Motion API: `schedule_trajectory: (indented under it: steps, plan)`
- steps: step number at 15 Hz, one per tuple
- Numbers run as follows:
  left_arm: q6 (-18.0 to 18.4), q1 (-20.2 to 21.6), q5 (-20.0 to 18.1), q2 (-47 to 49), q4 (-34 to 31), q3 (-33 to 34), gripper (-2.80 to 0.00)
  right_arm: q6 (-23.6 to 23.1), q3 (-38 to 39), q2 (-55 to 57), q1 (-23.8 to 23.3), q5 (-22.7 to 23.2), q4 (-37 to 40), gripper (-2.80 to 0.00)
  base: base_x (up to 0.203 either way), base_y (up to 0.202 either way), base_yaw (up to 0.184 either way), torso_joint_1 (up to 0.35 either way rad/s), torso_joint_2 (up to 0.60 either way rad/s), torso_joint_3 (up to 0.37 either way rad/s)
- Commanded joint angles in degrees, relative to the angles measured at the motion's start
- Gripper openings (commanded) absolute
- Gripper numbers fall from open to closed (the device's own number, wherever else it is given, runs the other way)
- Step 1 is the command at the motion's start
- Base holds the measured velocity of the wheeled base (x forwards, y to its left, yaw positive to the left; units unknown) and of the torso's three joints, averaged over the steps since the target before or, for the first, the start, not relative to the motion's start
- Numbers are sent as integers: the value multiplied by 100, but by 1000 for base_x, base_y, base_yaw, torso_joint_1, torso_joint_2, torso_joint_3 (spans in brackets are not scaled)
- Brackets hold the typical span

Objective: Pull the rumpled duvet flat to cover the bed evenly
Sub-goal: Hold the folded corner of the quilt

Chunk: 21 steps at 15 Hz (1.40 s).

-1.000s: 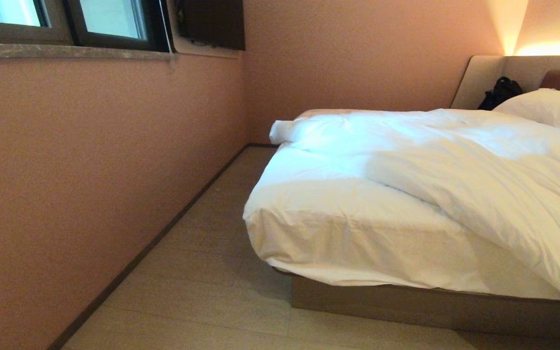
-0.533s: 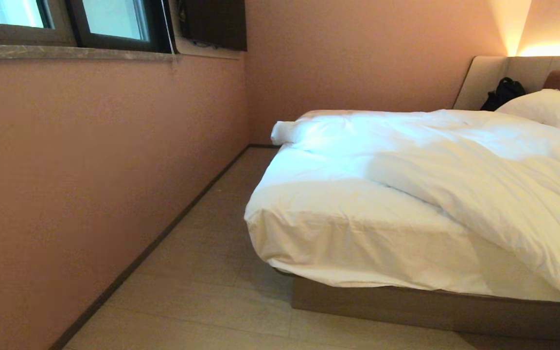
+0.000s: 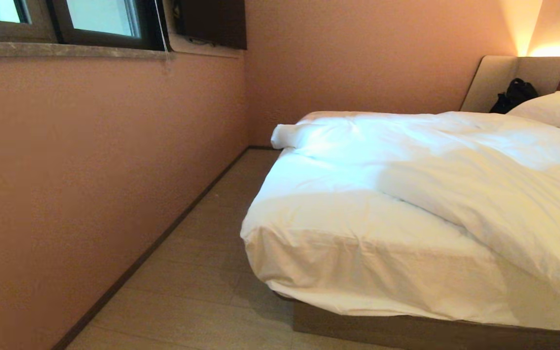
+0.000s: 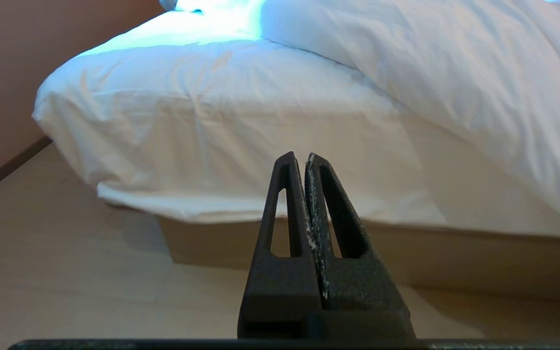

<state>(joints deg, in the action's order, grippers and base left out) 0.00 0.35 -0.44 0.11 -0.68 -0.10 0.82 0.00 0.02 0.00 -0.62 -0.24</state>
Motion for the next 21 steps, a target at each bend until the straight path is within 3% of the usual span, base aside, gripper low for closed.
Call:
schedule_trajectory:
  steps: [1, 14, 21]
  plan:
    - [0, 0, 0, -2, -2, 1, -280, 6, 0, -2, 0, 1, -2, -280, 197, 0, -1, 5, 2, 2]
    - [0, 5, 0, -2, -2, 1, -280, -3, 0, -2, 0, 1, -2, -280, 194, 0, 0, 2, 3, 2]
    - [0, 9, 0, -2, -2, 1, -280, 6, 0, -2, 0, 1, -2, -280, 14, 0, 0, 2, 0, 0]
